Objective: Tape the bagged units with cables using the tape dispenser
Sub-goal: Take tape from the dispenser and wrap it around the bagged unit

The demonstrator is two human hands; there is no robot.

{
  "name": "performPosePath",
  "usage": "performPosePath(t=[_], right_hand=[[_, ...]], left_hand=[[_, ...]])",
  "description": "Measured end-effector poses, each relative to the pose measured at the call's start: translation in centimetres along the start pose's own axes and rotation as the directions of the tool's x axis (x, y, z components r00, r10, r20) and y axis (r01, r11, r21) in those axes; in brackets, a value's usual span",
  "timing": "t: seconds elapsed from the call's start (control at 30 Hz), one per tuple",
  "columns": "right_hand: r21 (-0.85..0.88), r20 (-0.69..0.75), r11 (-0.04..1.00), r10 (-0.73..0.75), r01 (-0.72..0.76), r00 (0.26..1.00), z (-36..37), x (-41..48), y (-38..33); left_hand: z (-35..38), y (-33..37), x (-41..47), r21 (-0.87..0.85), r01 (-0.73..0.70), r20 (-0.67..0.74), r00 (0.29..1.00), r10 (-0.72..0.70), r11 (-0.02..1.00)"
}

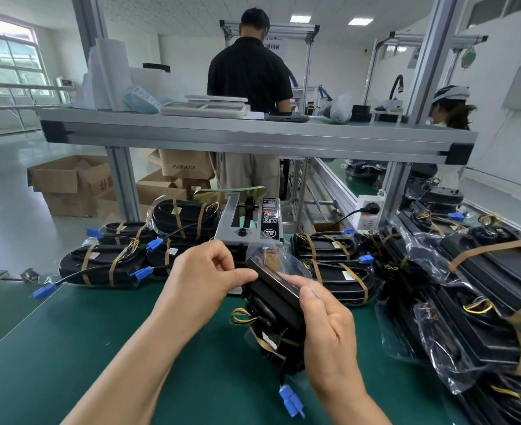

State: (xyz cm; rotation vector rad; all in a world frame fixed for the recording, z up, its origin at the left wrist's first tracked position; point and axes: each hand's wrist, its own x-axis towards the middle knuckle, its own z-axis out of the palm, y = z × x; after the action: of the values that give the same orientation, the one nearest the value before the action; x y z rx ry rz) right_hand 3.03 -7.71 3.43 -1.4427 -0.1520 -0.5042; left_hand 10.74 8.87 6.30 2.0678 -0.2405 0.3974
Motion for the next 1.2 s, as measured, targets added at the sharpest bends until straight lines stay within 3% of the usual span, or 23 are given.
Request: performPosePath(t=[0.13,0.2,0.3,0.37,0.47,0.57,0.67,0.73,0.8,1.13,1.2], right_hand=[[0.009,-0.025,1.0,0.012,-0.012,1.0,-0.6,0.3,0.4],[0.044,-0.022,0.999,0.01,-0.009,1.0,-1.1,0.4,0.6],[0.092,-0.028,0.996,0.016,-0.013,0.999,-2.0,0.7,0.8],[0.104,-0.034,0.994,0.021,-0.018,0.999,-2.5,0.8,1.3],[0.069,-0.049,0.998,0.001,0.002,0.999,-2.8,0.8,2.1],[0.044,-0.001,0.999,0.022,-0.022,1.0,-3.1,0.9,2.9],[-0.041,0.053,0.988,0.151,-0.149,0.987,-4.1,0.9,3.8],[-0.132,0.061,0.972,0.204,-0.195,0.977,-4.7,0.5,4.3],[-0.229,0.071,0.963,0.161,-0.141,0.984,-5.0,0.2,4.2],[-0.447,0.125,0.888,-0.057,0.108,0.991,-5.2,1.0,2.5],[-0.497,0.078,0.862,-0.066,0.097,0.995,-5.0,0.9,2.7]], left_hand=[[1.1,-1.2,-0.7,-0.213,0.102,0.036,0.995,-0.096,0.972],[1.8,-1.4,-1.0,-0.346,0.2,0.205,0.969,-0.134,0.917],[3.2,-1.2,-2.0,-0.479,0.269,0.418,0.907,-0.052,0.835],[4.4,-0.9,-2.9,-0.58,0.252,0.421,0.907,0.021,0.774],[5.0,-0.1,-2.9,-0.646,0.164,0.277,0.96,0.028,0.746],[3.7,0.8,-1.3,-0.516,-0.021,0.155,0.981,0.117,0.856],[2.1,1.0,0.0,-0.206,-0.198,0.173,0.956,0.235,0.958],[2.1,0.6,0.0,0.084,-0.358,0.291,0.901,0.321,0.93],[3.0,-0.1,-0.7,0.236,-0.446,0.412,0.85,0.327,0.863],[3.7,-1.0,-2.3,0.186,-0.464,0.44,0.827,0.349,0.866],[3.8,-0.9,-2.4,0.186,-0.48,0.439,0.821,0.365,0.857]])
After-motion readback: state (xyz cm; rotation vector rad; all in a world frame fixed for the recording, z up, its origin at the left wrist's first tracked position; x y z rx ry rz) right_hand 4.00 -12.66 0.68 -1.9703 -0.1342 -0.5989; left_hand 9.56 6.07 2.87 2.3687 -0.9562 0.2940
